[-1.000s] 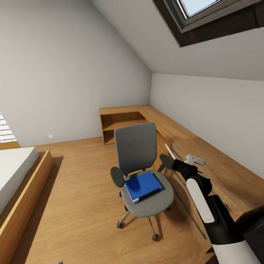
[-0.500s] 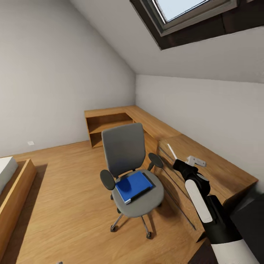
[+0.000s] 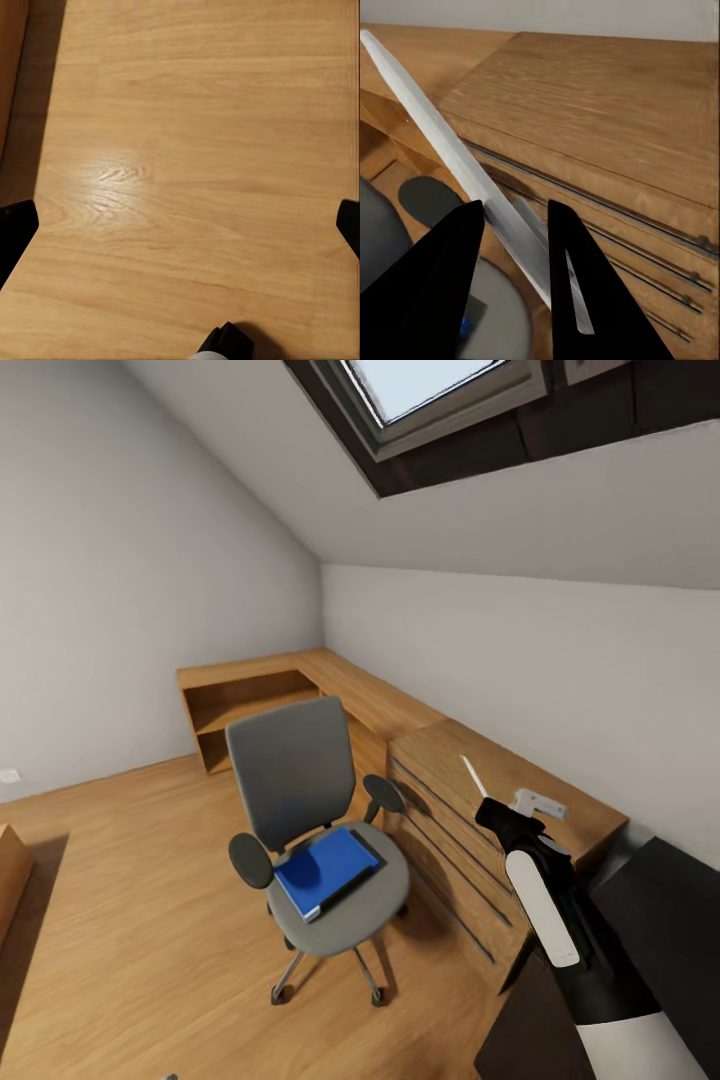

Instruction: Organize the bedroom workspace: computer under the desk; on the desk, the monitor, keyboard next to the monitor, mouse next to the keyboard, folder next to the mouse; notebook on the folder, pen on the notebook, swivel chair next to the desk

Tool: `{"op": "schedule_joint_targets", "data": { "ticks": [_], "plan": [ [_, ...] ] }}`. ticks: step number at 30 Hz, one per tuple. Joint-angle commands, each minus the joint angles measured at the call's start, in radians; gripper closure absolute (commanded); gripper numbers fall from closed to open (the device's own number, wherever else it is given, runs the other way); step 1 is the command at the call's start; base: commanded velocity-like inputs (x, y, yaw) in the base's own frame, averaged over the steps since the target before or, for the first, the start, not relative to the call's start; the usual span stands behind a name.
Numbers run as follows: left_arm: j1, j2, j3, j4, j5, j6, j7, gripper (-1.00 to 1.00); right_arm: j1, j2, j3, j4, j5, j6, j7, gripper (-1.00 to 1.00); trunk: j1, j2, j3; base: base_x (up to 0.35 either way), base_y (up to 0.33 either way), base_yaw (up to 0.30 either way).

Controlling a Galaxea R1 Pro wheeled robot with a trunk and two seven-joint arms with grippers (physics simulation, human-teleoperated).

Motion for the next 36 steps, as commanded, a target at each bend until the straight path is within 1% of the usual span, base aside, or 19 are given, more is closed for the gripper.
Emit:
{"op": "schedule_joint_targets", "data": {
  "ticks": [1,4,6,7,10,11,13,14,16,17,19,20,23,26,30,36],
  "plan": [
    [0.000,0.001,-0.009,-0.003,0.010,-0.005,0.006,-1.00,-0.001,-0.002,0.000,-0.002,-0.006,0.010,-0.022,1.00,0.000,-0.001,-0.001,0.000,0.000,-0.300],
    [0.000,0.001,-0.008,-0.003,0.011,-0.005,0.006,-1.00,-0.001,-0.005,-0.021,-0.004,-0.006,0.025,-0.044,1.00,0.000,-0.001,-0.001,0.000,0.000,-0.300],
    [0.000,0.001,-0.008,-0.003,0.011,-0.005,0.006,-1.00,-0.001,-0.006,-0.042,-0.002,-0.005,0.030,-0.050,1.00,0.000,-0.001,-0.001,0.000,0.000,-0.300],
    [0.000,0.001,-0.007,-0.003,0.011,-0.005,0.006,-1.00,-0.001,-0.008,-0.069,0.000,-0.005,0.032,-0.054,1.00,0.000,-0.001,-0.001,0.000,0.000,-0.300],
    [0.000,0.001,-0.008,-0.003,0.011,-0.005,0.007,-1.00,-0.001,-0.010,-0.112,0.012,-0.005,0.035,-0.058,1.00,0.000,-0.001,-0.001,0.000,0.000,-0.300],
    [0.000,0.001,-0.008,-0.003,0.011,-0.005,0.007,-1.00,-0.001,-0.011,-0.139,0.027,-0.004,0.036,-0.060,1.00,0.000,-0.001,-0.001,0.000,0.000,-0.300],
    [0.000,0.000,-0.009,-0.003,0.011,-0.005,0.007,-1.00,-0.001,-0.012,-0.162,0.046,-0.003,0.036,-0.062,1.00,0.000,-0.001,-0.001,0.000,0.000,-0.300],
    [0.000,0.000,-0.009,-0.003,0.011,-0.005,0.007,-1.00,-0.001,-0.015,-0.179,0.072,-0.002,0.036,-0.062,1.00,0.000,-0.001,-0.001,0.000,0.000,-0.300],
    [0.000,0.000,-0.009,-0.003,0.010,-0.005,0.007,-1.00,-0.001,-0.022,-0.189,0.104,-0.001,0.035,-0.061,1.00,0.000,-0.001,-0.001,0.000,0.000,-0.300],
    [0.000,0.000,-0.010,-0.003,0.010,-0.005,0.007,-1.00,-0.001,-0.037,-0.198,0.150,-0.001,0.033,-0.057,1.00,0.000,-0.001,-0.001,0.000,0.000,-0.300],
    [0.000,0.000,-0.009,-0.003,0.010,-0.005,0.007,-1.00,-0.001,-0.058,-0.204,0.191,0.000,0.030,-0.055,1.00,0.000,-0.001,-0.001,0.000,0.000,-0.300],
    [0.000,0.001,-0.008,-0.003,0.010,-0.005,0.007,-1.00,-0.001,-0.064,-0.206,0.203,0.000,0.029,-0.054,1.00,0.000,-0.001,-0.001,0.000,0.000,-0.300],
    [0.000,0.001,-0.007,-0.003,0.011,-0.005,0.007,-1.00,-0.001,-0.073,-0.208,0.238,-0.001,0.027,-0.047,1.00,0.000,-0.001,-0.001,0.000,0.000,-0.300],
    [0.000,0.001,-0.007,-0.003,0.011,-0.005,0.007,-1.00,-0.002,-0.083,-0.209,0.290,-0.001,0.026,-0.027,1.00,0.000,-0.001,-0.001,0.000,0.000,-0.300],
    [0.000,0.001,-0.007,-0.003,0.011,-0.005,0.007,-1.00,-0.003,-0.088,-0.208,0.316,-0.001,0.017,0.000,1.00,0.000,-0.001,-0.001,0.000,0.000,-0.300],
    [0.000,0.001,-0.007,-0.003,0.011,-0.005,0.007,-1.00,-0.003,-0.087,-0.206,0.357,-0.006,-0.016,0.013,1.00,0.000,-0.001,-0.002,0.000,0.000,-0.298]
  ]
}}
